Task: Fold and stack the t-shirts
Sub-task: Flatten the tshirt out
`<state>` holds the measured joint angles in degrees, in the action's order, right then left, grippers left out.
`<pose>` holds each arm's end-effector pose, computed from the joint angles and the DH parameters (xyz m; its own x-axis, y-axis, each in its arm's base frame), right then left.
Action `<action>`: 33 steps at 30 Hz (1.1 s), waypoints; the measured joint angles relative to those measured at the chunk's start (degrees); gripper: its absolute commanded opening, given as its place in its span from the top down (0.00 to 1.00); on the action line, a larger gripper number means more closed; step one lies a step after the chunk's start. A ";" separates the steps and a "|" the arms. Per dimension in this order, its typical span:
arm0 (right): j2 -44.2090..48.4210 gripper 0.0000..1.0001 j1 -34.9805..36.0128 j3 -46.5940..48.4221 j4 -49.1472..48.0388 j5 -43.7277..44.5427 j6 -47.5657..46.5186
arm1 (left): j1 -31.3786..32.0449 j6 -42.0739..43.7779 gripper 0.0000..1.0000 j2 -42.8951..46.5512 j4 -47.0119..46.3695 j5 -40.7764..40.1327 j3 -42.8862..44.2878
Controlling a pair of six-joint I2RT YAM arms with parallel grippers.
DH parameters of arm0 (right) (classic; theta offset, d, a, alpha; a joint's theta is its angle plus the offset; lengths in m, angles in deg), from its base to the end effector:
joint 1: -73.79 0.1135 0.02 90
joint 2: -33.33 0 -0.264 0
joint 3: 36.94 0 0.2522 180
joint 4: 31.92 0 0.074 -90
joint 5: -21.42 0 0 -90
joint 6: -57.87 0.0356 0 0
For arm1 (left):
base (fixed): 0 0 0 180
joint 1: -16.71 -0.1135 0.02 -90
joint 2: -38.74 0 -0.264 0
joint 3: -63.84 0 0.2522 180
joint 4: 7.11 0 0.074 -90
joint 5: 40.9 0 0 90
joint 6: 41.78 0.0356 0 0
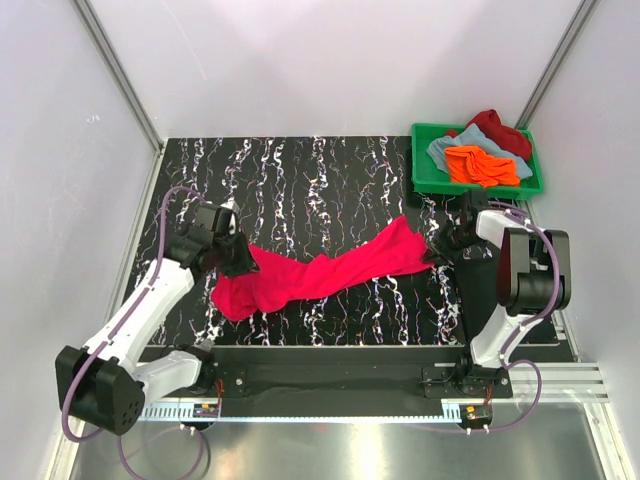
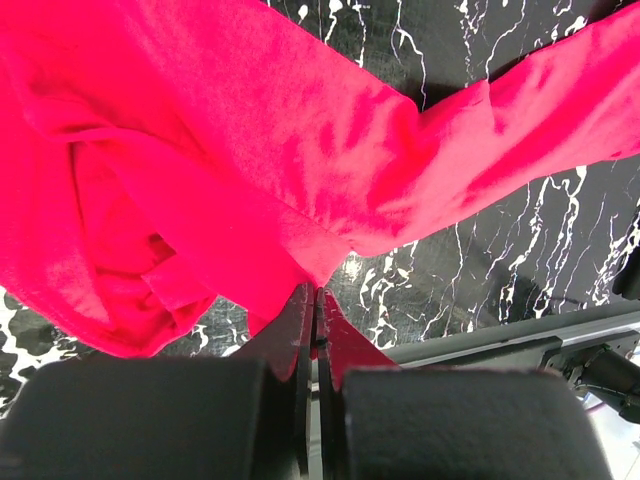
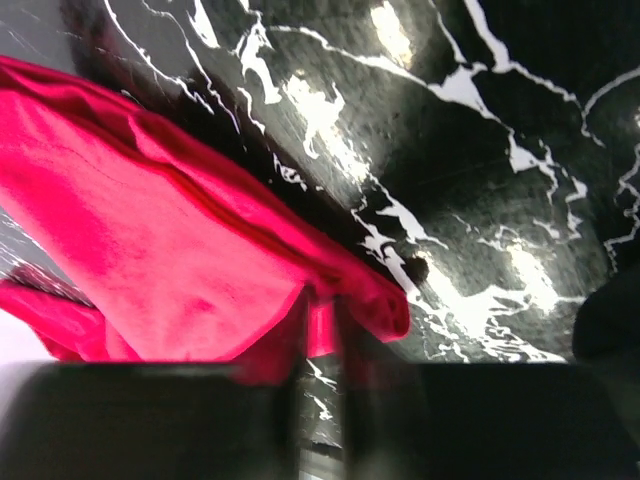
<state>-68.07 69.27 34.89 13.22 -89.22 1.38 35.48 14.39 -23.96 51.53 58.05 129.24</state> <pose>0.3198 -0.0127 0.1443 -0.8122 0.5825 -0.0322 0.5151 0.7420 0.4291 0.1989 -0.0735 0.2695 -0.8745 -0.2837 -0.3935 -0.1041 0.9021 -0.4189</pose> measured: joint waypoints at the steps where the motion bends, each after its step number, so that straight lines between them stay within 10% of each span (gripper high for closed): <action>1: -0.24 1.00 0.00 0.09 -0.24 -0.07 0.09 | -0.09 0.28 1.00 0.00 0.42 -0.15 0.50; 15: 13.49 1.00 0.00 4.57 2.36 -1.31 5.92 | -3.50 2.32 1.00 0.17 4.20 -8.83 22.60; 33: 8.66 1.00 0.00 48.68 -5.20 1.75 15.54 | -6.36 19.50 1.00 -20.72 -1.09 -19.26 81.57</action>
<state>-59.42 69.27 83.56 8.02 -87.47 16.92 29.12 33.89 -44.68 50.44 38.79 210.81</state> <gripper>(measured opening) 0.011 0.012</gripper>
